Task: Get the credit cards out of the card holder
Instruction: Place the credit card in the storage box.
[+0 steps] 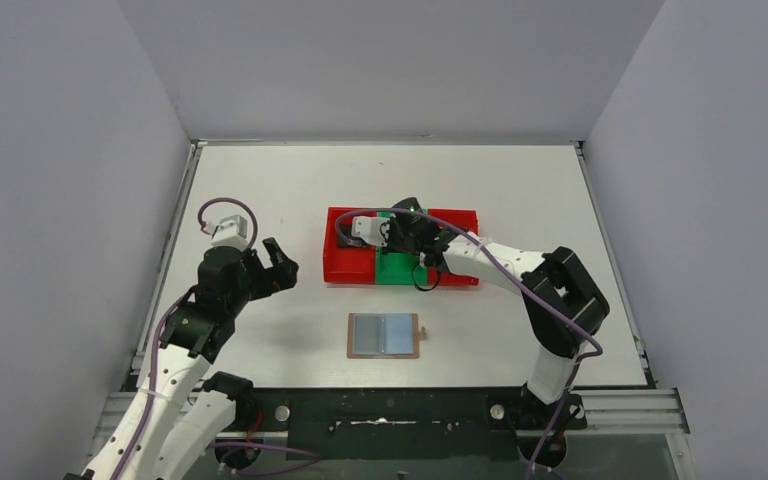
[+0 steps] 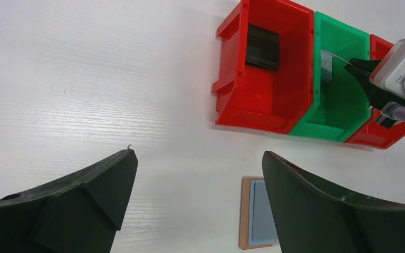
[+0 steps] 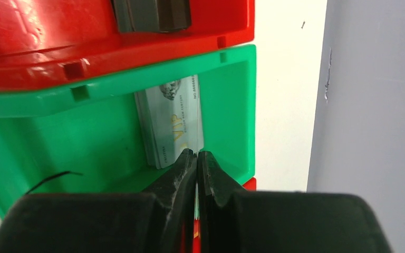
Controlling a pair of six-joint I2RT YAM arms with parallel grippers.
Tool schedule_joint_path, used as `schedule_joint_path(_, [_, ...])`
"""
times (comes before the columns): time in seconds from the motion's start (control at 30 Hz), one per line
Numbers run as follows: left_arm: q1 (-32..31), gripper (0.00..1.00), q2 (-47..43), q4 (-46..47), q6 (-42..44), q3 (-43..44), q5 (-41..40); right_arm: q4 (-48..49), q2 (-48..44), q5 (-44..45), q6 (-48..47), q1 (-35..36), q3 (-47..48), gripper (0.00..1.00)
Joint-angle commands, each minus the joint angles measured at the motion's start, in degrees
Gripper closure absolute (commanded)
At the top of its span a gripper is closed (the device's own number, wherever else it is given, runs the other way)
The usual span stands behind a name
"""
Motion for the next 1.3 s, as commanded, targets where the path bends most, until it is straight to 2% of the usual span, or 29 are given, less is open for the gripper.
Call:
schedule_joint_path(0.0, [0.53, 0.09, 0.17, 2.8, 1.05, 0.63, -0.17, 3.97, 1.07, -1.9, -1.78, -1.52, 2.27, 1.0])
schedule_joint_path(0.43, [0.54, 0.09, 0.58, 2.8, 1.14, 0.63, -0.12, 7.86, 4.43, -2.29, -4.31, -3.15, 2.11, 0.98])
schedule_joint_path(0.6, [0.58, 0.09, 0.78, 2.81, 1.19, 0.63, -0.13, 10.11, 5.25, -1.74, -5.41, -3.33, 1.16, 0.94])
schedule_joint_path(1.03, [0.88, 0.09, 0.97, 2.8, 1.23, 0.63, 0.24, 9.23, 7.37, -2.79, -6.66, -3.86, 0.63, 0.92])
schedule_joint_path(1.1, [0.88, 0.09, 1.07, 2.8, 1.23, 0.63, 0.35, 9.64, 7.51, -2.41, -6.21, -3.9, 0.56, 0.89])
schedule_joint_path(1.17, [0.85, 0.09, 1.11, 2.8, 1.23, 0.63, 0.35, 9.74, 7.4, -2.4, -5.99, -3.97, 0.54, 0.83])
schedule_joint_path(1.27, [0.88, 0.09, 1.19, 2.8, 1.23, 0.63, 0.3, 9.79, 6.72, -2.35, -5.97, -4.08, 0.18, 0.82])
